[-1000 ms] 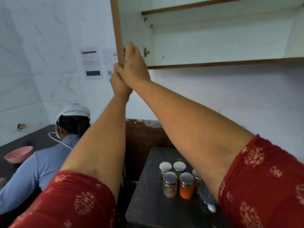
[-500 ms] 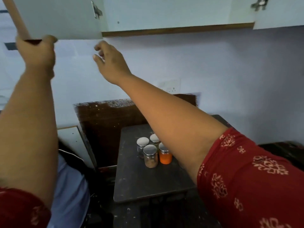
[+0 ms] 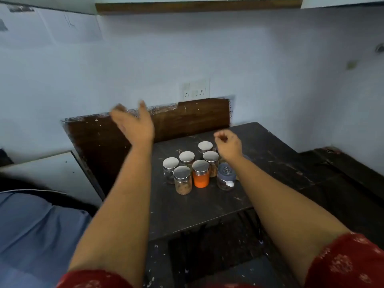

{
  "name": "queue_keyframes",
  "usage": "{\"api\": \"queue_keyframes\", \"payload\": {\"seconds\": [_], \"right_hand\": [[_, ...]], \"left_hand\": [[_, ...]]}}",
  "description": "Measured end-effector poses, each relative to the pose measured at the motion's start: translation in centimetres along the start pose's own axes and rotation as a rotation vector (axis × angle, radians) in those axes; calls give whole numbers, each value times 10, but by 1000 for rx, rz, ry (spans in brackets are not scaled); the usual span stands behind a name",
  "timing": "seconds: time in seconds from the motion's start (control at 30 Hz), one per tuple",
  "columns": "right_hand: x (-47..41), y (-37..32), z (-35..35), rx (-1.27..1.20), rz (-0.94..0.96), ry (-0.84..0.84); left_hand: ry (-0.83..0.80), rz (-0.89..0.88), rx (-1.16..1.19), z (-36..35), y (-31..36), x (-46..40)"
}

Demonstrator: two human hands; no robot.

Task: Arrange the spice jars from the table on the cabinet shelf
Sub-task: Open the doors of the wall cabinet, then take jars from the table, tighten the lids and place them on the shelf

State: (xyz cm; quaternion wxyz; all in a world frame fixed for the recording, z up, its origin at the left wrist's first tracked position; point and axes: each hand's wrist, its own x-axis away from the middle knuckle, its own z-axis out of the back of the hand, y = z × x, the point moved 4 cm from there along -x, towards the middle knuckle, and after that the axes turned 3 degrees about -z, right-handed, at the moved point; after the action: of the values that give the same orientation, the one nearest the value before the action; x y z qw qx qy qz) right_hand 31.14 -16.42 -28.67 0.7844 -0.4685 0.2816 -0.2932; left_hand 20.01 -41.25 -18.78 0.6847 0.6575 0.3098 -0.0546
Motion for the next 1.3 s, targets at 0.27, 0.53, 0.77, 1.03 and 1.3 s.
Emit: {"api": "queue_keyframes", "payload": {"seconds": [0.27,0.53,0.77,1.03,1.3], "right_hand": [[-5,118,10,149,-313,-2],[-30,139,-35,601,51,-249],[-53,125,-113,825,480,-546],[-69,144,-147,1016,575,-701],[-111,99,-115,677,460,-766]], "left_hand": [[-617,124,-328,-63,-110,151],[-779,251,-515,-98,-164,186],[-742,295,-541,-126,-188,180],[-604,341,-517,-127,-206,169],[-304,486,-334,-123,-201,152]]}}
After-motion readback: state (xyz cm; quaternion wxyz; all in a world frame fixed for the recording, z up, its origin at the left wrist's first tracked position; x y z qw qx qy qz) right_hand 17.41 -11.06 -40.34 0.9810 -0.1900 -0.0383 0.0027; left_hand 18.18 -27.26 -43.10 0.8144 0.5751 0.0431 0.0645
